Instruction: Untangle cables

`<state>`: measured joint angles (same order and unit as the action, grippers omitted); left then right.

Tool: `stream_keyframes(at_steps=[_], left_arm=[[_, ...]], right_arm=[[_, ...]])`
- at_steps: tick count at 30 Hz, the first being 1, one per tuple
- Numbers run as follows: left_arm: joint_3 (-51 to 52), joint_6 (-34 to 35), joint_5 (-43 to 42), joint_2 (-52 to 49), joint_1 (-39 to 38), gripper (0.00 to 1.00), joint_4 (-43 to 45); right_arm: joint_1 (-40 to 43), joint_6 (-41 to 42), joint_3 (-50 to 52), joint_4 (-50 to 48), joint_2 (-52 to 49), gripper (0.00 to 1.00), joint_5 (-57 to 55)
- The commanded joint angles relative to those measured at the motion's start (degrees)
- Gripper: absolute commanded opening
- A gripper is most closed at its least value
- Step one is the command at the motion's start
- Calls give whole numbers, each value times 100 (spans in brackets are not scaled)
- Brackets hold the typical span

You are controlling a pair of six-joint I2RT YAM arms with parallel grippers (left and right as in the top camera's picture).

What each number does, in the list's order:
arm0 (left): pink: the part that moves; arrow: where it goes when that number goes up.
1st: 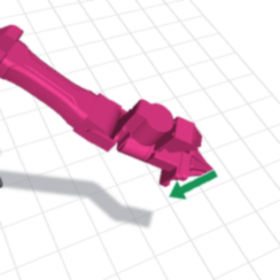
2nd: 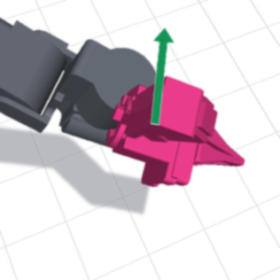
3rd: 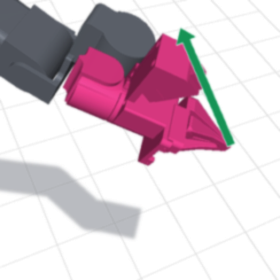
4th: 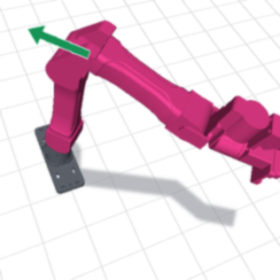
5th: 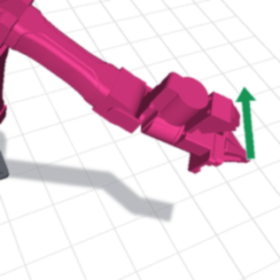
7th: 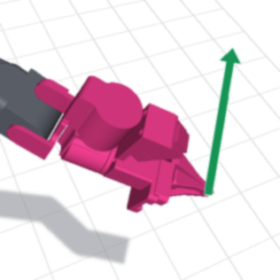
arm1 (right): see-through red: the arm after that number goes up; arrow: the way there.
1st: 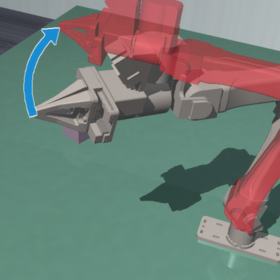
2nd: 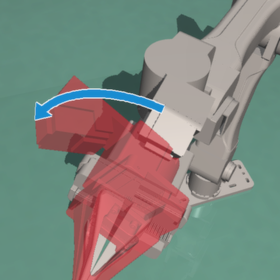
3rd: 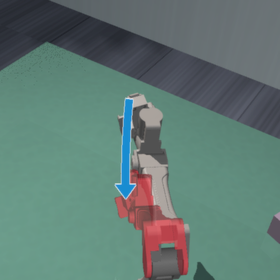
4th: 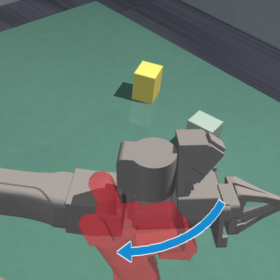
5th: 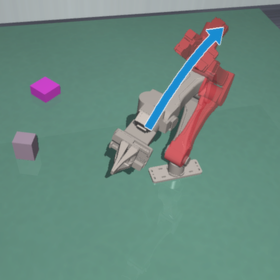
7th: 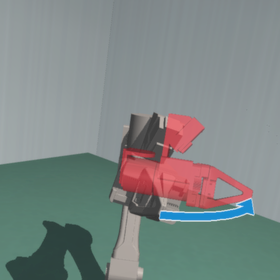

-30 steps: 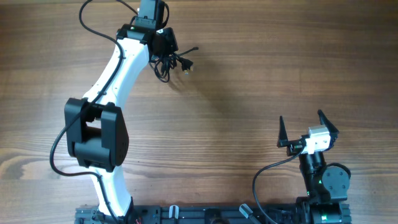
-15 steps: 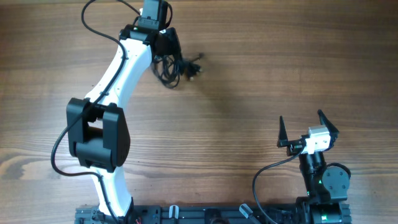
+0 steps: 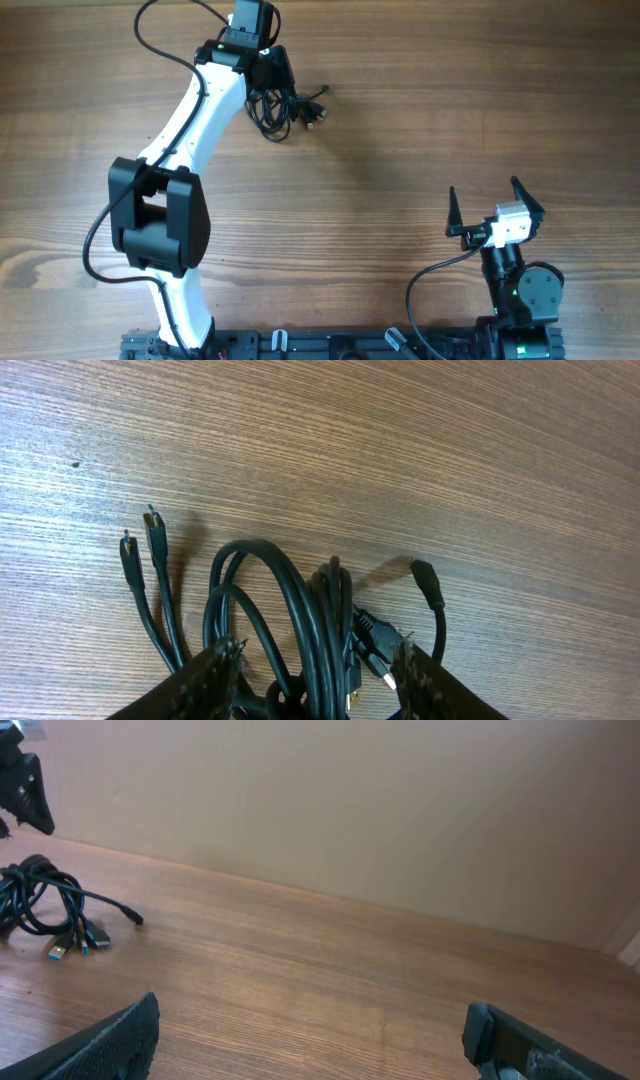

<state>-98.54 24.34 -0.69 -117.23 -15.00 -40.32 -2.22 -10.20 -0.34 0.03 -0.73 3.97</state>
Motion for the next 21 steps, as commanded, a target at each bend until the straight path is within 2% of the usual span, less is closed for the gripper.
stream_keyframes(at_steps=[1, 10, 21], left_arm=[[-68, 15, 59, -168, 0, 55, 0], [-68, 17, 57, -175, -24, 56, 22], [-68, 15, 55, -175, -33, 63, 20]], right_arm=[[-13, -35, 4, -13, 31, 100, -96], [-13, -35, 4, -15, 31, 100, -94], [-13, -33, 4, -15, 31, 100, -96]])
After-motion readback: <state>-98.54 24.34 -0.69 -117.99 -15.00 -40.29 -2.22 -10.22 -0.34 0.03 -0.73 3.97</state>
